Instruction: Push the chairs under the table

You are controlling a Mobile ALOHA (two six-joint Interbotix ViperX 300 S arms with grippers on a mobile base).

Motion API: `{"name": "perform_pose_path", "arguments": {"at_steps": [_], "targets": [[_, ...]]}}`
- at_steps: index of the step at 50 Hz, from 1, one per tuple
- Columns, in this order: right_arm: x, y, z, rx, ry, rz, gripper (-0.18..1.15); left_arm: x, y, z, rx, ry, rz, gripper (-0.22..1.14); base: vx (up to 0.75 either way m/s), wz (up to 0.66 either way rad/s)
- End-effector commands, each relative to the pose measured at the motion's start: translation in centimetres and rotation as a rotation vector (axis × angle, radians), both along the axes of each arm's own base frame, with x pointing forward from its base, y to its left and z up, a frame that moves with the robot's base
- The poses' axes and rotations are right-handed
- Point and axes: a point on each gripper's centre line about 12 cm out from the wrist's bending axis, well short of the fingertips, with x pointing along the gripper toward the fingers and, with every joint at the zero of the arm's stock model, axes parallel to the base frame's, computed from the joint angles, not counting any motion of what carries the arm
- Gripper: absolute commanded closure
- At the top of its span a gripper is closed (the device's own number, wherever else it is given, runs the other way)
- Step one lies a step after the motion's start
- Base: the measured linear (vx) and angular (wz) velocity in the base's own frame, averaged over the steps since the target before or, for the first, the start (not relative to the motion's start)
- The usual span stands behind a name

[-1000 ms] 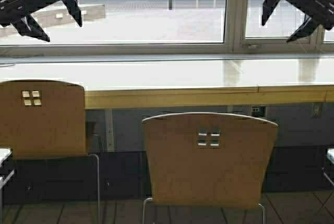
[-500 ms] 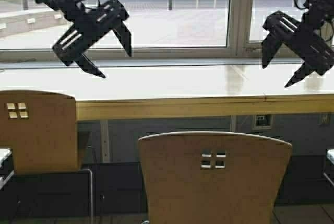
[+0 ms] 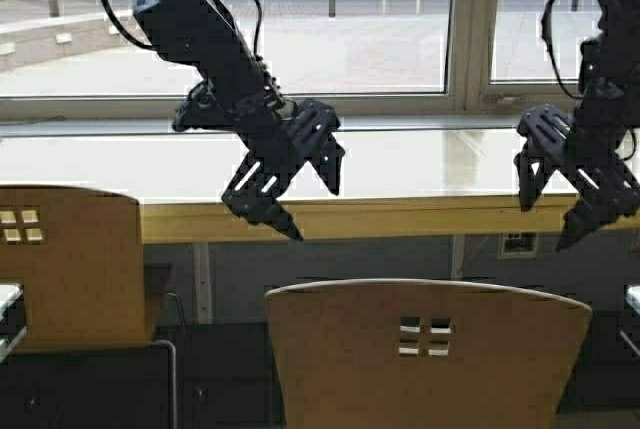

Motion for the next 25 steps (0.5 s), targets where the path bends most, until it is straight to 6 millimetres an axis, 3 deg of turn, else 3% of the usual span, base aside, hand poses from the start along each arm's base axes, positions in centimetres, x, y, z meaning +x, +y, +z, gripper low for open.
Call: {"name": "perform_pose_path", "arguments": {"at_steps": [1, 11, 25], "targets": [[0.1, 0.1, -1.0, 0.027, 0.026, -0.076, 0.03, 1.2, -1.6, -0.9, -0.059, 0.018, 0.061, -0.08, 0.13, 0.04], [-0.4, 0.3, -3.9, 0.05, 0.108, -0.147, 0.03, 1.8, -3.2, -4.5, -0.093, 0.088, 0.122, -0.08, 0.09, 0.03], [0.7, 0.9, -7.5, 0.066, 0.174, -0.146, 0.03, 3.2, -4.8, -7.1, -0.117, 0.125, 0.135, -0.08, 0.04, 0.01]]}}
